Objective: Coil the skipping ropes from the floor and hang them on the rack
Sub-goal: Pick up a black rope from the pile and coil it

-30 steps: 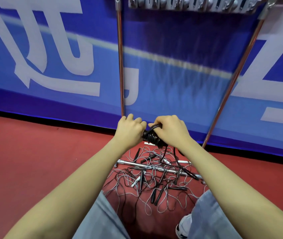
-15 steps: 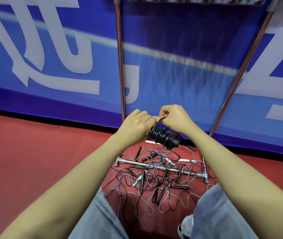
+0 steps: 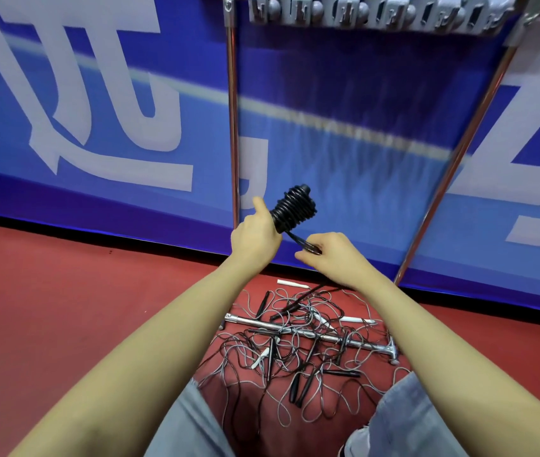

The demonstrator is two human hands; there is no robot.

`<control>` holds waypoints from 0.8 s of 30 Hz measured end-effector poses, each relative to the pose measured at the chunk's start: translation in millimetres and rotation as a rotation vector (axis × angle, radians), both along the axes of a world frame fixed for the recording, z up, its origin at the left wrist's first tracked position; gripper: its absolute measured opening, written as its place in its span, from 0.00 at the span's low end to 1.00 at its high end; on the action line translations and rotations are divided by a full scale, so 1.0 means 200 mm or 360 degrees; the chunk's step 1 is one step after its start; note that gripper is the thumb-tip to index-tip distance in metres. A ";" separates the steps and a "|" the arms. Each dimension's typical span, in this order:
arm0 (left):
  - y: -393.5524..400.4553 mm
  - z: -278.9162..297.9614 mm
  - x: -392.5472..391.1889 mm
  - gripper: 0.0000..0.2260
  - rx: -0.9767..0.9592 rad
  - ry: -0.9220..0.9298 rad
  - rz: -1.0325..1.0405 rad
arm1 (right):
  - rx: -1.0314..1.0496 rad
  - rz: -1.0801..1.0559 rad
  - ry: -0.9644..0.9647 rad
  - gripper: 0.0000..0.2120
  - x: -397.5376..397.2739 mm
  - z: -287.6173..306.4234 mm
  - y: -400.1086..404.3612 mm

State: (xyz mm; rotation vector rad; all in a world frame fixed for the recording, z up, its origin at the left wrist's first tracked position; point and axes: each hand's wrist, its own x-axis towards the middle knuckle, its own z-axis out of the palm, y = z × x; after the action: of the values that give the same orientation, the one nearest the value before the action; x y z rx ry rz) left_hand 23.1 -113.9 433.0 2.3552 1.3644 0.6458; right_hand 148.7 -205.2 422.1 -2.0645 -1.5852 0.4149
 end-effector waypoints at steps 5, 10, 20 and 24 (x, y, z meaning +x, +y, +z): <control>-0.02 -0.05 0.02 0.13 0.0239 0.0507 -0.0037 | -0.0132 0.0166 -0.0464 0.07 -0.02 0.07 -0.04; -0.05 -0.06 0.04 0.14 0.0419 0.0969 -0.0250 | 0.0113 0.0446 -0.1459 0.07 0.00 0.09 -0.03; -0.04 -0.01 0.04 0.10 0.0799 0.1200 -0.0412 | 0.0091 0.0145 -0.1196 0.13 0.00 0.04 -0.03; -0.02 -0.03 0.03 0.11 0.0757 0.1162 -0.0449 | 0.0145 0.0131 -0.1112 0.13 0.00 0.06 -0.02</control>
State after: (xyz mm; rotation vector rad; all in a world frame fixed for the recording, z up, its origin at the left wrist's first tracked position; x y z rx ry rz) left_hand 28.7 -117.7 426.2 3.2967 1.1572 -0.0045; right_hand 148.9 -209.1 434.5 -2.2013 -2.0209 -0.3998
